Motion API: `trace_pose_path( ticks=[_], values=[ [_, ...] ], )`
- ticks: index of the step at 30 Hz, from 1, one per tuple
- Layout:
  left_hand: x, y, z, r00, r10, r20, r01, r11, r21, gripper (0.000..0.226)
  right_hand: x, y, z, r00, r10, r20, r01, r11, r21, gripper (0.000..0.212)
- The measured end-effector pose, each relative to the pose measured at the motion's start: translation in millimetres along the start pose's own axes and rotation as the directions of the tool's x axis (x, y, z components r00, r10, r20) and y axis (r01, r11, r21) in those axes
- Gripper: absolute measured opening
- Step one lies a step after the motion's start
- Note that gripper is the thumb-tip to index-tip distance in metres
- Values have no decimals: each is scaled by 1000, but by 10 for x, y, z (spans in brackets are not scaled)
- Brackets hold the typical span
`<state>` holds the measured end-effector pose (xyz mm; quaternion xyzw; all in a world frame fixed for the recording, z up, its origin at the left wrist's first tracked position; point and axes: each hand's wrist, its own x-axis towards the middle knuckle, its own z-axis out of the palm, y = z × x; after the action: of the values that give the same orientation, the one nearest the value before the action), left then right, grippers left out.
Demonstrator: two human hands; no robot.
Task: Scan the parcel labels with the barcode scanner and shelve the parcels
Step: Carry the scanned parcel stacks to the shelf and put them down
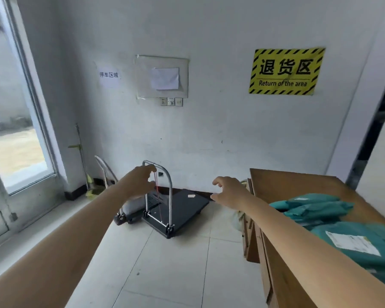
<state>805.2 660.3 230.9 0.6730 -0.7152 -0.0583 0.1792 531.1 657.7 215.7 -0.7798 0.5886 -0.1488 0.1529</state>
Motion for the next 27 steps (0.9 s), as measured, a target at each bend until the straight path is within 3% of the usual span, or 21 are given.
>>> trace_pose_path(
  ticks=[5, 10, 13, 18, 24, 27],
  values=[
    [1220, 79, 340, 962, 242, 128, -238, 970, -43, 41, 417, 308, 102, 963, 264, -62, -263, 965, 16, 44],
    [2084, 512, 710, 860, 466, 208, -450, 885, -119, 41, 632, 583, 26, 850, 508, -142, -501, 861, 83, 48],
    [2506, 907, 1033, 794, 560, 237, -527, 828, -194, 40, 703, 859, -13, 782, 598, -173, -601, 798, 40, 48],
    [3051, 1622, 1790, 680, 671, 296, -593, 741, -316, 46, 858, 1565, -151, 618, 749, -238, -754, 651, 91, 48],
    [3726, 2311, 2586, 474, 762, 441, -764, 605, -224, 47, 1231, 2526, -206, 369, 901, -227, -813, 431, 391, 54],
    [4056, 2594, 2846, 431, 770, 471, -776, 582, -241, 45, 1376, 2816, -84, 287, 947, -143, -816, 320, 482, 34]
  ],
)
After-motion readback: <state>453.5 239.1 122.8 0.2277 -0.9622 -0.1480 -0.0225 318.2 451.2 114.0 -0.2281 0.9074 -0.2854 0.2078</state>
